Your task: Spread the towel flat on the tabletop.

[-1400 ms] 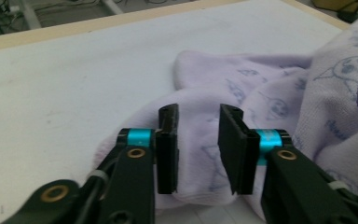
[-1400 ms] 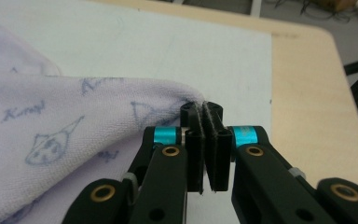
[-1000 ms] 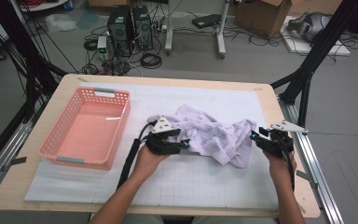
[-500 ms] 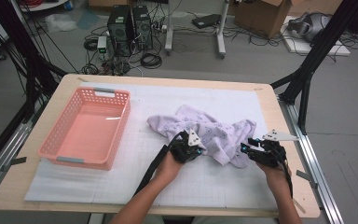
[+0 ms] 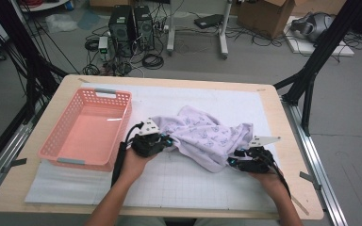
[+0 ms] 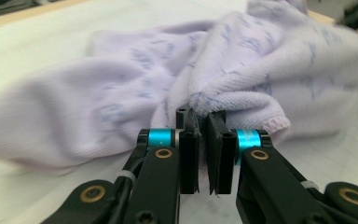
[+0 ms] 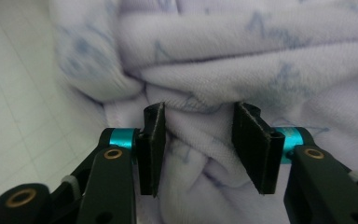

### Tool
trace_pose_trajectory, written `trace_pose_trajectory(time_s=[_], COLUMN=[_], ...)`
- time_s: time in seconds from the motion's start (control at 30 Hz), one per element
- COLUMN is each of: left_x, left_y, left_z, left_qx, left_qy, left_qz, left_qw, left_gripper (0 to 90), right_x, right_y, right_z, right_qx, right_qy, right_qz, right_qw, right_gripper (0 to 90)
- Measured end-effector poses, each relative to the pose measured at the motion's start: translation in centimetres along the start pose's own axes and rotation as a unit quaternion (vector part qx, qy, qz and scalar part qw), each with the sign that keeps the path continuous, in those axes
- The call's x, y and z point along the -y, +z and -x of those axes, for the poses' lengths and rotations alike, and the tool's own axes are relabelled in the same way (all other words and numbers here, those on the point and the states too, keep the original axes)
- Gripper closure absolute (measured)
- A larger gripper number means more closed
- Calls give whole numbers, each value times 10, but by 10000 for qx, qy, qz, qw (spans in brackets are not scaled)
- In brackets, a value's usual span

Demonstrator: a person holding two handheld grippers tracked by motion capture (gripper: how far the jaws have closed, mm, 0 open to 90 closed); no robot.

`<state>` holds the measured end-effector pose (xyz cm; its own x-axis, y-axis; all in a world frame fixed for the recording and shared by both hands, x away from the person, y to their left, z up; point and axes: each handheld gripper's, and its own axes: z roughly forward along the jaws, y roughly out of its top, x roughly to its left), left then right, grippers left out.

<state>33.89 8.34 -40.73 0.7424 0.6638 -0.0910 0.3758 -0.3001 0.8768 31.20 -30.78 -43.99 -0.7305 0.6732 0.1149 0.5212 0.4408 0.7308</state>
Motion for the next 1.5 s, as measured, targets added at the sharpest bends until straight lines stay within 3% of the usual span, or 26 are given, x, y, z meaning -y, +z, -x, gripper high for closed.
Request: trace_pose_trajectory(time_s=[0.1,0.17,0.2,0.3,0.37,0.47,0.6,0.67,0.73,0.83,0.9,0.97,1.07,1.13,1.27,1.33,1.37,1.4,1.43,1.47,1.5], left_x=[-2,-1,0,2,2,3,5,5,7,9,9,7,7,6,5,5,6,6,6,6,6], left_y=[-1,1,3,4,5,6,9,11,13,22,25,28,28,28,26,26,25,25,25,25,25], left_z=[-8,-12,-13,-18,-19,-23,-31,-34,-37,-32,-28,-25,-23,-22,-24,-26,-27,-28,-28,-29,-29], left_qx=[-138,-239,-273,-326,-398,-687,-956,-1094,-1135,-952,-864,-817,-798,-794,-842,-892,-880,-879,-872,-845,-841], left_qy=[-72,-102,-127,-184,-222,-251,-432,-476,-587,-509,-488,-492,-433,-450,-423,-440,-471,-466,-467,-446,-433], left_qz=[84,102,64,6,74,153,253,282,300,150,146,238,246,276,452,476,473,455,455,475,496], left_qw=[9998,9996,9995,9993,9989,9972,9942,9925,9913,9940,9950,9952,9956,9954,9945,9939,9939,9940,9941,9943,9943], left_gripper=[841,841,841,841,841,842,843,843,843,832,813,812,822,824,826,828,829,829,829,829,828], right_x=[-1,1,2,7,12,20,25,22,16,2,-9,-21,-40,-53,-70,-75,-76,-78,-81,-85,-90], right_y=[2,-1,-3,-12,-18,-28,-38,-42,-45,-50,-50,-43,-22,2,48,67,72,75,75,76,74], right_z=[-6,-6,-5,-5,-9,-16,-26,-31,-35,-35,-34,-34,-37,-42,-49,-52,-52,-52,-51,-47,-41], right_qx=[92,-75,-304,-756,-932,-1197,-1571,-1892,-2011,-1756,-1479,-1168,-715,-478,-433,-218,-153,-52,-9,-190,-353], right_qy=[-217,-238,-179,-209,-300,-407,-524,-611,-739,-596,-545,-551,-658,-776,-1013,-1181,-1247,-1318,-1300,-1011,-633], right_qz=[-126,-176,-212,-309,-371,-471,-554,-532,-501,13,385,585,587,400,-11,-282,-342,-343,-375,-364,-163], right_qw=[9996,9995,9992,9964,9945,9909,9846,9786,9755,9826,9868,9899,9935,9950,9939,9924,9915,9907,9908,9940,9972], right_gripper=[692,795,808,815,814,813,809,806,775,572,540,501,449,445,429,526,626,800,895,898,900])
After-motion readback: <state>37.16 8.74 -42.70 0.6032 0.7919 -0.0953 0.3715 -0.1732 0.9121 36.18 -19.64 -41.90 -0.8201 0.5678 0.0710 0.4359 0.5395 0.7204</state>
